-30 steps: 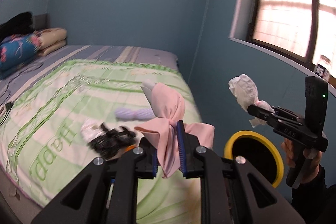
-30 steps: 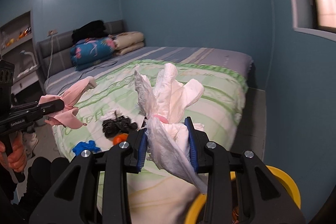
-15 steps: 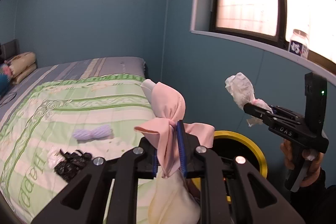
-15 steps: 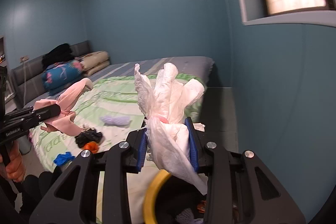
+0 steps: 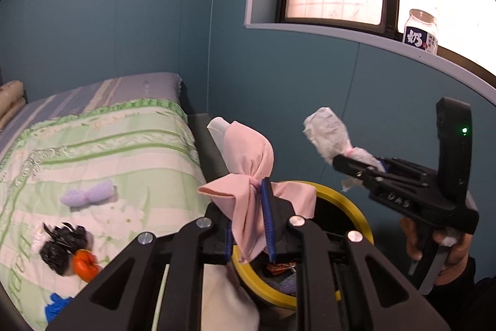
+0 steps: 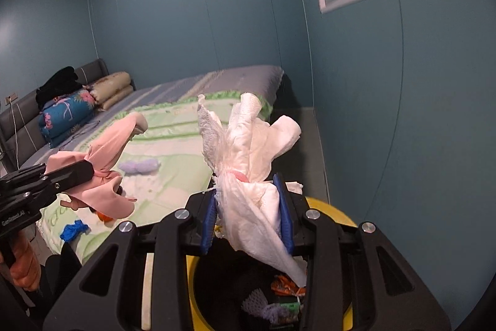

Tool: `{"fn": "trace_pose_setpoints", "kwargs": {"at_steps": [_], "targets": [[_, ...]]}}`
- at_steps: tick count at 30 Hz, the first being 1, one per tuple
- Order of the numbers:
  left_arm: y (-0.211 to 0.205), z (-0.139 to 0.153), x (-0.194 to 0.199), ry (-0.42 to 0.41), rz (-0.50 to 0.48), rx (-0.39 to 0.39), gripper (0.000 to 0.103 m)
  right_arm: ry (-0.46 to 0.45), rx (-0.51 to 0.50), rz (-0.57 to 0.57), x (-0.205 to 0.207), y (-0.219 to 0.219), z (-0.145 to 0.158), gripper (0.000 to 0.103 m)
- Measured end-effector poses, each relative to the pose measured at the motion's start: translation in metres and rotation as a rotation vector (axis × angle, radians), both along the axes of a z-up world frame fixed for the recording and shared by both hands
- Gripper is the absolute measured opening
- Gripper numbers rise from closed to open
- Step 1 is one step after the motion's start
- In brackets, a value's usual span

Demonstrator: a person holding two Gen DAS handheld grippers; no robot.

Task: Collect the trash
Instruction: 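Carry the pink cloth and white tissue bundle over the yellow bin, then open both tools to drop the cloth and tissue into the bin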

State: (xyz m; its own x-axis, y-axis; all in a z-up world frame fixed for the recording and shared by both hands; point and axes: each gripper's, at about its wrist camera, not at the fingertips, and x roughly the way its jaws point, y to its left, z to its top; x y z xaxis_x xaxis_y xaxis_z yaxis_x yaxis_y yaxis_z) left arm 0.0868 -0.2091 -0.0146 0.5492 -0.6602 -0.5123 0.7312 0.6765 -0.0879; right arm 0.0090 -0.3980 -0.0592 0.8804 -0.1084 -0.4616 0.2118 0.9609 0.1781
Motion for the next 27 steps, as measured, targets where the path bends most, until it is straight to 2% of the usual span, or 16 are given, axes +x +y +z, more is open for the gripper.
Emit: {"fn": "trace_pose_setpoints", "kwargs": {"at_steps": [11,18,27], "targets": [[-0.030,-0.031,0.008,0.073,-0.046,0.019,0.014,0.059,0.055,-0.043,0.004,-0.021,-0.020,0.033],[-0.052,-0.054,0.010,0.113,-0.079,0.071,0.015,0.137,0.079,-0.069,0.013,-0.027,-0.038,0.033],[-0.064,-0.083,0.023,0.226,-0.098,0.111,0.015,0.178,0.111,-0.081,0.022,-0.036,-0.050,0.034]]}}
